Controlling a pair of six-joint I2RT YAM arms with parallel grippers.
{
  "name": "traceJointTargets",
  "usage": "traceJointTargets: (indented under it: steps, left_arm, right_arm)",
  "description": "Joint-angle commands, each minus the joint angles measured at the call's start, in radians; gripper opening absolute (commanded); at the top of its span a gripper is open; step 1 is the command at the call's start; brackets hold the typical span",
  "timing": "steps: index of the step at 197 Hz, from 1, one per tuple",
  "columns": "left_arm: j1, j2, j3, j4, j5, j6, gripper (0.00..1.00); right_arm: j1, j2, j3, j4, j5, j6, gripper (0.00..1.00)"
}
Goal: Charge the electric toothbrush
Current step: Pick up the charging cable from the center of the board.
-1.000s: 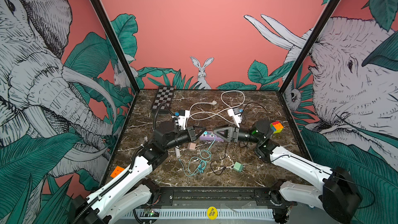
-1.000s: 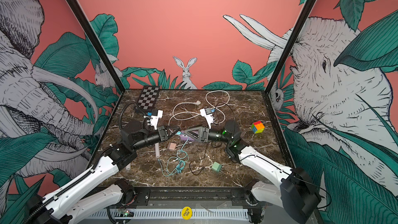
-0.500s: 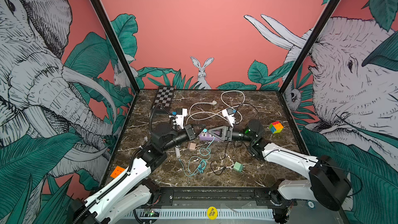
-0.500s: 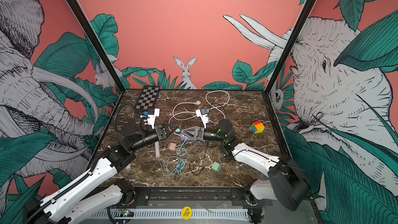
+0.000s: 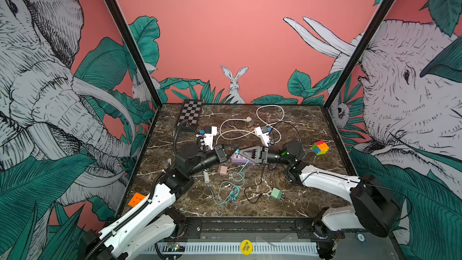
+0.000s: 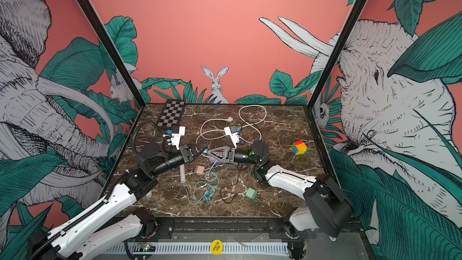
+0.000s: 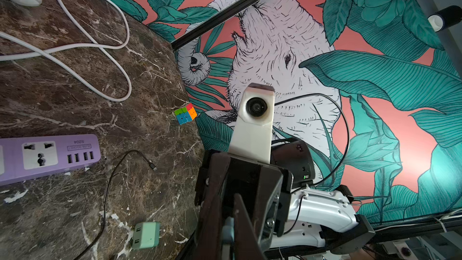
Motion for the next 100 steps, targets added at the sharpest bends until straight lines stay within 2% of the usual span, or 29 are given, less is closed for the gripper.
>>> traceJointTargets:
  steps: [1, 73, 100]
  left_arm:
    - [-0.007, -0.011, -0.012, 0.043, -0.004, -0.004, 0.00]
    - [-0.014, -0.010, -0.016, 0.041, -0.013, 0.001, 0.00]
    - [-0.014, -0.013, -0.017, 0.041, -0.017, 0.001, 0.00]
  right_arm:
    - [0.010, -0.002, 0.035, 0.083, -0.019, 0.007, 0.30]
    - [0.021, 0.007, 0.047, 0.087, -0.028, 0.003, 0.20]
    - [0.022, 0.004, 0.038, 0.099, -0.028, 0.010, 0.20]
